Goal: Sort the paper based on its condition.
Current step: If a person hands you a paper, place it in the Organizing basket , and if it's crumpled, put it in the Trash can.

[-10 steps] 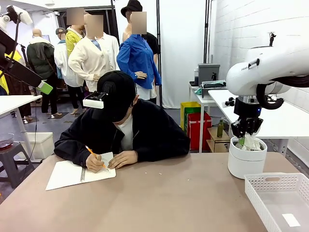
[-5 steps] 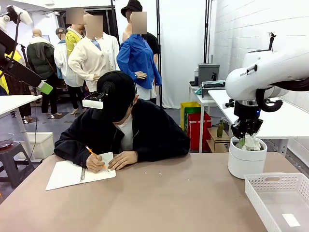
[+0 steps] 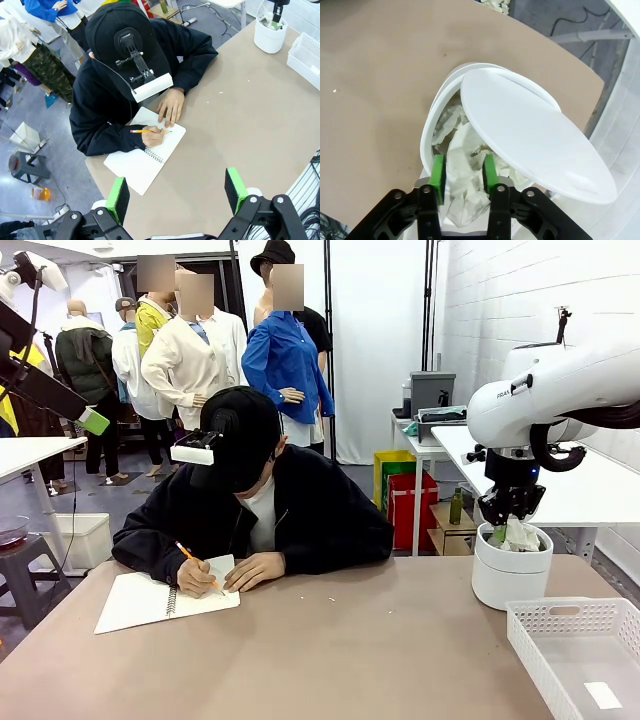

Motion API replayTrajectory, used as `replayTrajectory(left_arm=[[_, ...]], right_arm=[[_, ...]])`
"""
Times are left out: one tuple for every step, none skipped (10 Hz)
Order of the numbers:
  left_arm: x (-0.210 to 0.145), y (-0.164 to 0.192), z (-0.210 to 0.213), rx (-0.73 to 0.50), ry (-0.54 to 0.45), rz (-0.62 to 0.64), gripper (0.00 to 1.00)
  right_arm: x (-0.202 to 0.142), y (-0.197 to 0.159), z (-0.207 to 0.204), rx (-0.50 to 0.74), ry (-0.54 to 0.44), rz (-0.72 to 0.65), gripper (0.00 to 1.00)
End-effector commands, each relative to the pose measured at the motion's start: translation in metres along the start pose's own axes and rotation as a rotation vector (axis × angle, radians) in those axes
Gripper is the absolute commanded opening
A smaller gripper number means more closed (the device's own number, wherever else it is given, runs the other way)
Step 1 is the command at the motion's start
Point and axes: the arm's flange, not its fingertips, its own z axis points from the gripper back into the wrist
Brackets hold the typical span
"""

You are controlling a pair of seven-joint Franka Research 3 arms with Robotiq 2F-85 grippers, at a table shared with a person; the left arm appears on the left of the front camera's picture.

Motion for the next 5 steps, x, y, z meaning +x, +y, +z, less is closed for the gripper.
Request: replayTrajectory(left_arm=[[-0.0002, 0.0004, 0.0005, 0.001, -0.001, 0.001, 1.0], [-0.0002, 0.0004, 0.0005, 0.001, -0.001, 0.001, 1.0], [-0.0002, 0.0004, 0.0005, 0.001, -0.001, 0.001, 1.0], [-0.0002, 0.0004, 0.0005, 0.001, -0.001, 0.001, 1.0], [-0.0002, 0.0004, 0.0005, 0.001, -0.001, 0.001, 1.0]], right_arm=[[0.0002, -0.0014, -0.0005, -0.008, 0.004, -0.005, 0.83], [0.0009, -0.0025, 0.0007, -0.012, 0.004, -0.006, 1.0], [0.0007, -0.0039, 0.003, -0.012, -0.005, -0.007, 1.0], [0.001, -0.0056, 0.0045, -0.013, -0.006, -0.01, 1.0], [0.0022, -0.0045, 0.0004, -0.01, 0.003, -0.007, 1.0]])
